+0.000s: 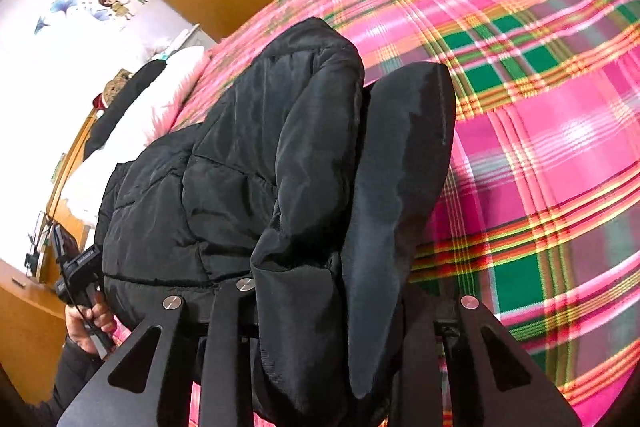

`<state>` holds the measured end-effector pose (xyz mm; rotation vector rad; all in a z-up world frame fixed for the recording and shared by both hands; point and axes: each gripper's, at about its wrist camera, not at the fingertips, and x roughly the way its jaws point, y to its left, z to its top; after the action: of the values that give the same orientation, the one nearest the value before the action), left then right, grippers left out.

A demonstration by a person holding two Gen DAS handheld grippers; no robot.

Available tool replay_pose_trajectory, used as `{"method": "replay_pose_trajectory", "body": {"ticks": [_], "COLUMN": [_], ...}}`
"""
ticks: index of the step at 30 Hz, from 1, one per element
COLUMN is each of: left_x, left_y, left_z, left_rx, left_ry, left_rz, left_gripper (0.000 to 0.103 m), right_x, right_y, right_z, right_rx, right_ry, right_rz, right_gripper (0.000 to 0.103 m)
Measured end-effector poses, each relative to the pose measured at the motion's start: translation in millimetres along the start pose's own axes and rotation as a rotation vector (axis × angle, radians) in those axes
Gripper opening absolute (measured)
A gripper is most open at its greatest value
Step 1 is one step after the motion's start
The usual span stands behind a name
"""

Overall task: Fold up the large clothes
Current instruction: 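Hold the lifted bundle with both tools and fold it over onto itself, then lower the folded bundle onto the bedspread and press it flat with both tools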

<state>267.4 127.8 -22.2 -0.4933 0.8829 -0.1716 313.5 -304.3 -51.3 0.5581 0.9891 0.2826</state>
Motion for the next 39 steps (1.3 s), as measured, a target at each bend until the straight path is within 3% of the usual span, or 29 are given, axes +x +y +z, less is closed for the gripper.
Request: {"method": "replay_pose_trajectory", "body": {"ticks": [8,17,24,31,34,35,39], "left_x": [-43,-66,-51,-1,22,25,33], "left_y": [-3,37,84,131,155,161,176], "left_z": [34,87,108,90,74,70,63], "left_rx": [0.04,0.075,0.071,0.049,-0.003,-0.024,-0.071], "left_ry": [-0.062,-0.111,-0.108,-0.035,-0.008,-0.007,-0.005], "left_rz": [-0.009,0.046,0.077,0.108,0.125,0.121,0.147], "left_gripper": [0.025,0.025,0.026,0.027,0.033,0.036,0.06], "right_x": [-11,37,86,140,157,159,159], "right_y": [44,92,112,96,80,78,73], "right_z": [10,31,33,11,-1,-3,-2], "right_rx": [-0.029,-0.057,-0.06,-0.015,0.025,0.03,0.039], "right_ry": [-0.041,-0.034,0.002,0.081,0.12,0.125,0.133], "right_rz": [0.05,0.107,0.119,0.081,0.068,0.069,0.047], "right_gripper": [0.028,0.028,0.028,0.03,0.038,0.046,0.067]}}
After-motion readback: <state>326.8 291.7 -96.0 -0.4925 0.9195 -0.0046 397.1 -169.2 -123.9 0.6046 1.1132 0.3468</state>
